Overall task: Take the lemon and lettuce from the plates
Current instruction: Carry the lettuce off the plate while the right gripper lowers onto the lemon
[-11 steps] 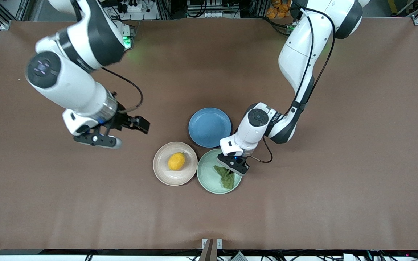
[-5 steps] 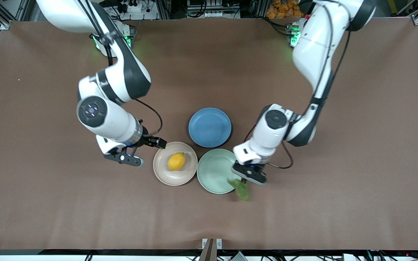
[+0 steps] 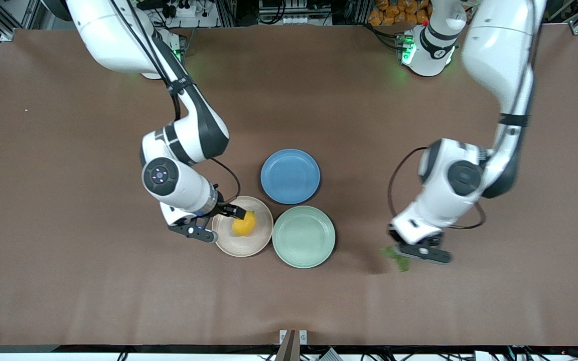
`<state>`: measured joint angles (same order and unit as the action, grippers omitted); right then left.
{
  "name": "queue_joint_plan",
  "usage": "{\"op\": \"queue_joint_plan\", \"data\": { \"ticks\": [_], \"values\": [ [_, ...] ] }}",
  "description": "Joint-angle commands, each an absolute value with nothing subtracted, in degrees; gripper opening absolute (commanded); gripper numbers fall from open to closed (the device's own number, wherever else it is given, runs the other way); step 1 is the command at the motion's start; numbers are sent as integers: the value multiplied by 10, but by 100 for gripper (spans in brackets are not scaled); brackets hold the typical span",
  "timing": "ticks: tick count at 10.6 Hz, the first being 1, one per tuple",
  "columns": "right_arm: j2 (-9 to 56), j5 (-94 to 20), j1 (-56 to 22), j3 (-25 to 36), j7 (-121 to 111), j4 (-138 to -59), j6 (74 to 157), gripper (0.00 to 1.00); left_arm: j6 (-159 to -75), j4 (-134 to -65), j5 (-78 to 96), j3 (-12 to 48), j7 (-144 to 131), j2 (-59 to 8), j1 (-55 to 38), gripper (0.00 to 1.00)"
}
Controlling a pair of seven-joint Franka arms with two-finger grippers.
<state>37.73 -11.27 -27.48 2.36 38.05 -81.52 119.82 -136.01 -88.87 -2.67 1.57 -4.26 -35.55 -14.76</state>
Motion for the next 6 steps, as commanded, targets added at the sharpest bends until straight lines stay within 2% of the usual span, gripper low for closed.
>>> {"op": "queue_joint_plan", "data": {
  "ticks": [1,3,4,5,6],
  "values": [
    [413,-131,-279,25,393,-798,1223,100,-1339,-937,-8,29,-31,-351,-69,0],
    [426,-131,-279,25,393,-798,1223,100,-1339,-939,-8,28,-42,-362,-58,2],
    [431,-132,-279,25,393,-798,1223,100,-1338,-939,-9,26,-47,-361,-65,10],
    [435,-132,-279,25,393,-798,1227,100,-1338,-936,-10,26,-51,-362,-64,25],
    [439,-132,-279,25,394,-798,1240,100,-1338,-935,-10,26,-47,-361,-59,61]
  ]
}}
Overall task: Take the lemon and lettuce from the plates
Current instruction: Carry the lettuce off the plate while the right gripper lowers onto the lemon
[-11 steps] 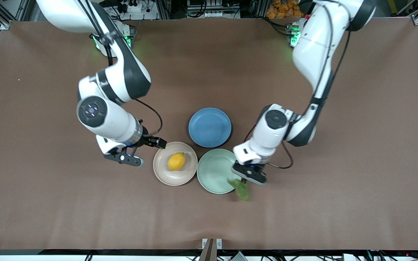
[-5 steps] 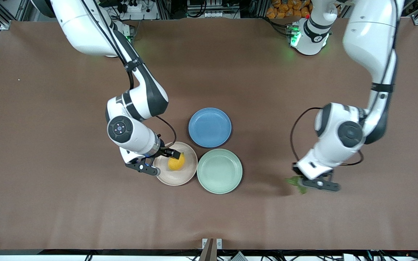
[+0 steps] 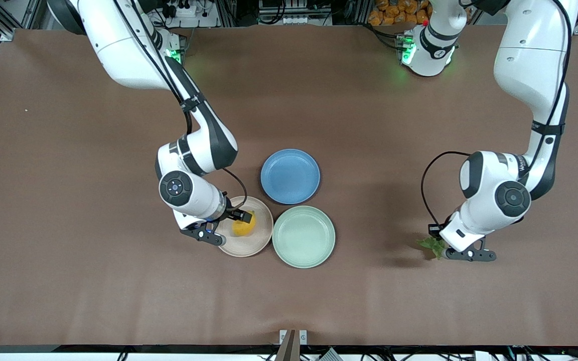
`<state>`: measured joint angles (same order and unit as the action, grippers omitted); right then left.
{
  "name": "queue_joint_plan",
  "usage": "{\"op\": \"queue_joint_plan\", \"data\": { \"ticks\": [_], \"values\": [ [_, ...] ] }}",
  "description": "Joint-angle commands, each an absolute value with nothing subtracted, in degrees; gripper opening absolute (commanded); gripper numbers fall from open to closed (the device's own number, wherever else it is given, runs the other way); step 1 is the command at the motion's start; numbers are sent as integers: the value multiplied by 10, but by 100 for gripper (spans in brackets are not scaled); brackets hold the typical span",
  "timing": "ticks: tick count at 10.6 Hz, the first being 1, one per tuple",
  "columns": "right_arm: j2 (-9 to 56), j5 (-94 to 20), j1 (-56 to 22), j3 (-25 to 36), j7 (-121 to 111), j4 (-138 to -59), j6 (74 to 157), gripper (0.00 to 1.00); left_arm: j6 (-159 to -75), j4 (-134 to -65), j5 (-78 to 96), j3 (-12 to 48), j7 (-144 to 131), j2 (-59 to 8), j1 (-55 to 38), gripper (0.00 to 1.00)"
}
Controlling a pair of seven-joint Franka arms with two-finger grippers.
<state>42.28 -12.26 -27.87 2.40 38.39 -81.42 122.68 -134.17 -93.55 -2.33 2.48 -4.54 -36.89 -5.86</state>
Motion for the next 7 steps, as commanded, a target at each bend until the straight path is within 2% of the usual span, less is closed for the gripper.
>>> {"op": "queue_joint_plan", "data": {
  "ticks": [1,3,7],
  "values": [
    [448,-132,-279,25,400,-797,1260,100,-1338,-936,-16,27,-32,-359,-50,100],
    [471,-136,-279,19,408,-794,1321,100,-1319,-934,-17,26,-17,-342,-51,100],
    [491,-136,-283,18,409,-780,1324,100,-1220,-912,-18,21,-16,-248,-44,100]
  ]
}}
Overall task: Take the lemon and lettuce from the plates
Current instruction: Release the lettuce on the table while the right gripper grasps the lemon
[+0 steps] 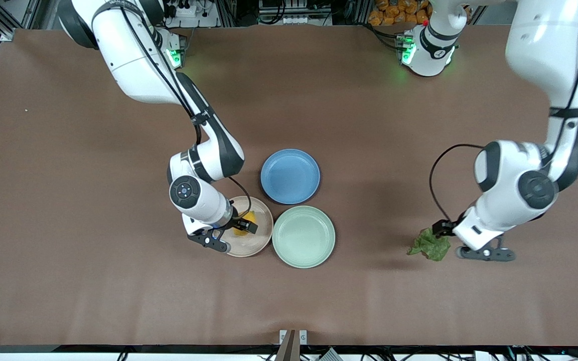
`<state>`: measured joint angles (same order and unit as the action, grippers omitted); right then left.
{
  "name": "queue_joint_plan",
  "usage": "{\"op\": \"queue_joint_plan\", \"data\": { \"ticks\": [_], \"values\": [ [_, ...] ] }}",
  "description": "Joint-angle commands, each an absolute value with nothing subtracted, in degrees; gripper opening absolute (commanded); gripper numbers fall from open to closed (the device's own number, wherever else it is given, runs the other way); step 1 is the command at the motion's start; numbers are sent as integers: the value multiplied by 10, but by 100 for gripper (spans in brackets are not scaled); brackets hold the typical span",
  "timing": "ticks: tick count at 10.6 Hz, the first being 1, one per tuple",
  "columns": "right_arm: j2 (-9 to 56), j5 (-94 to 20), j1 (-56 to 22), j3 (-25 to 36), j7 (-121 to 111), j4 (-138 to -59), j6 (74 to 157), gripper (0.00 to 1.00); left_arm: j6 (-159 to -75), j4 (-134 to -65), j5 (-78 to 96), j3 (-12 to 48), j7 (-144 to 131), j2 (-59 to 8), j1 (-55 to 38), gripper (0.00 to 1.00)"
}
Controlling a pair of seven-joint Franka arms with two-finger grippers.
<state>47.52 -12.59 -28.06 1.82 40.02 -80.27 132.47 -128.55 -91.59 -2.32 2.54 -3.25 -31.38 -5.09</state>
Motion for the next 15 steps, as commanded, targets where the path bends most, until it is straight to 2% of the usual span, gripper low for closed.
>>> {"op": "queue_joint_plan", "data": {
  "ticks": [1,3,5,7,12,13,15],
  "values": [
    [494,-136,-283,18,410,-780,1325,100,-1162,-884,-18,20,-18,-233,-46,100],
    [504,-135,-285,18,413,-773,1325,100,-1068,-833,-36,19,-23,-215,-46,100],
    [515,-135,-286,18,412,-764,1325,100,-1049,-832,-62,22,-21,-167,-47,100],
    [526,-136,-290,18,411,-764,1350,100,-989,-832,-69,25,-22,-138,-49,100],
    [532,-134,-294,18,410,-764,1357,100,-938,-854,-62,31,-29,-47,-46,100],
    [532,-134,-294,18,408,-764,1356,95,-938,-856,-58,33,-47,-38,-45,100],
    [532,-133,-294,18,405,-764,1356,64,-938,-876,-46,32,-59,-18,-45,100]
  ]
}}
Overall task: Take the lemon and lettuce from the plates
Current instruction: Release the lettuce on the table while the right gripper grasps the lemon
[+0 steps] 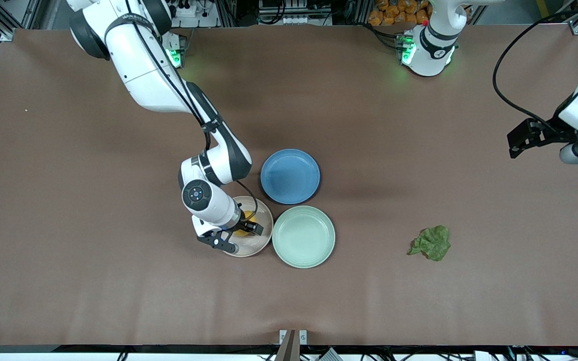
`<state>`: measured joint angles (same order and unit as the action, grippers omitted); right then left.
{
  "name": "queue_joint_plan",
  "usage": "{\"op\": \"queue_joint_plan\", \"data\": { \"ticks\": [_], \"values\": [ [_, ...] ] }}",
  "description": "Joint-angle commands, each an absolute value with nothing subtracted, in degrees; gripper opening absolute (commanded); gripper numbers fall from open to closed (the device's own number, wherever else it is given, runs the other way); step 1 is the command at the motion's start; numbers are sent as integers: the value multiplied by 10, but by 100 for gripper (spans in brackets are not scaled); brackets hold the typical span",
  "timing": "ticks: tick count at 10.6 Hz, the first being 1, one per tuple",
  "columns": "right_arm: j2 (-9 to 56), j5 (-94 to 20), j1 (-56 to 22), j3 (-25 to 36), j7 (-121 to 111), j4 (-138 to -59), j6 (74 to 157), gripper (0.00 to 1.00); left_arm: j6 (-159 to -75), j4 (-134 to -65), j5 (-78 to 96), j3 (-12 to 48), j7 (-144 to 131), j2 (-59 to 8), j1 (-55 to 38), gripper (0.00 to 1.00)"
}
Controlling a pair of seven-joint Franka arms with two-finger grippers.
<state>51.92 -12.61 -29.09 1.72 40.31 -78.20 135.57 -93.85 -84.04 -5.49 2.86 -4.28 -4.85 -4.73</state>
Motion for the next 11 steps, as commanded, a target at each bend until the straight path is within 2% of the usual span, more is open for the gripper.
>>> {"op": "queue_joint_plan", "data": {
  "ticks": [1,6,11],
  "values": [
    [532,-133,-293,18,405,-764,1355,56,-935,-881,-45,33,-64,-12,-45,100],
    [531,-134,-285,18,403,-763,1347,51,-930,-882,-20,40,-63,-11,-45,100],
    [525,-131,-265,21,380,-708,1237,51,-931,-879,-21,40,-57,-12,-45,100]
  ]
}}
